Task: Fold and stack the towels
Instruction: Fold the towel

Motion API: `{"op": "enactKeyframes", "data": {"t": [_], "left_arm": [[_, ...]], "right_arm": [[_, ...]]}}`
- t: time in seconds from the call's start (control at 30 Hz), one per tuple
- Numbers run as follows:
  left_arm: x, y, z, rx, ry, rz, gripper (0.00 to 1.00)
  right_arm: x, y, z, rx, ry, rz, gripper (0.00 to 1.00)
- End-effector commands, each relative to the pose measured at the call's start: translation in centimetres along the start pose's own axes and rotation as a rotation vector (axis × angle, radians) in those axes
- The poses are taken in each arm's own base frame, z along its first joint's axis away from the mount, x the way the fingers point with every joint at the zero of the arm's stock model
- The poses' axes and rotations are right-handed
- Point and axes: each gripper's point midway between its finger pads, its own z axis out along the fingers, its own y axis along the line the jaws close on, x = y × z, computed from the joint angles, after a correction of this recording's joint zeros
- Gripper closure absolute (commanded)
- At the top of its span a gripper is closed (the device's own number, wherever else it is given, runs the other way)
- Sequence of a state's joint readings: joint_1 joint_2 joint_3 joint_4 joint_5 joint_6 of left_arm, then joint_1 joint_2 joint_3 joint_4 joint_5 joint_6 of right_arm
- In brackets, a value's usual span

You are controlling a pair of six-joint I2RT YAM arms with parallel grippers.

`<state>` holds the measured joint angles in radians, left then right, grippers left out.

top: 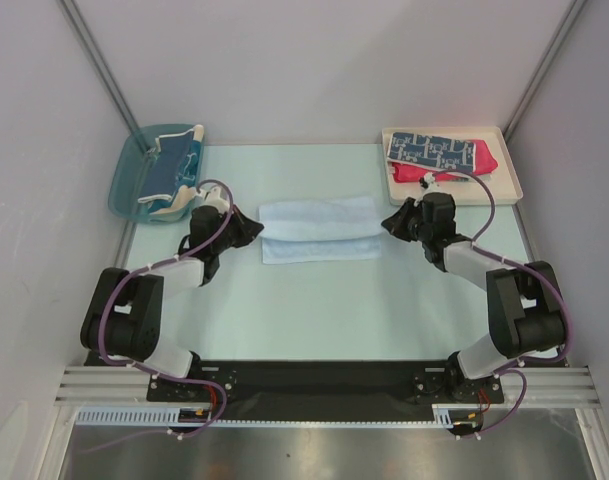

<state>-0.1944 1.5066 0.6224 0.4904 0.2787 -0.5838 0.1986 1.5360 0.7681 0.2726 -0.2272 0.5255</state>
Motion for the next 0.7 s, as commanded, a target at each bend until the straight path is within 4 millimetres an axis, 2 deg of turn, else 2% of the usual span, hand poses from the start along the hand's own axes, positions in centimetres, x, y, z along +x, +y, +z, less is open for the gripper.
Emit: {"op": "enactKeyframes", "data": {"t": [0.0,0.27,0.37,0.43,0.5,0.67], "left_arm": [[-0.6,-0.9,-0.5,0.029,-0.041,0.035,1.00],[1.7,-0.7,-0.5,0.034,0.001,0.031,1.00],[2.4,-0.6,-0.7,0.036,0.008,0.029,0.98],[2.9,-0.5,-0.9,0.036,0.016,0.027,0.96],[3.4,-0.4,-1.1,0.036,0.023,0.025,0.87],[3.5,-0.4,-2.0,0.032,0.017,0.038,0.83]], "right_arm": [[-1.5,1.3,-0.6,-0.031,-0.071,-0.013,1.00],[0.4,0.1,-0.4,-0.009,-0.041,0.002,1.00],[0.8,-0.3,-0.4,0.003,-0.039,0.005,0.97],[1.2,-0.5,-0.5,0.005,-0.030,0.007,0.93],[1.6,-0.7,-0.6,0.010,-0.023,0.008,0.87],[2.1,-0.7,-1.3,0.016,-0.015,0.005,0.77]]}}
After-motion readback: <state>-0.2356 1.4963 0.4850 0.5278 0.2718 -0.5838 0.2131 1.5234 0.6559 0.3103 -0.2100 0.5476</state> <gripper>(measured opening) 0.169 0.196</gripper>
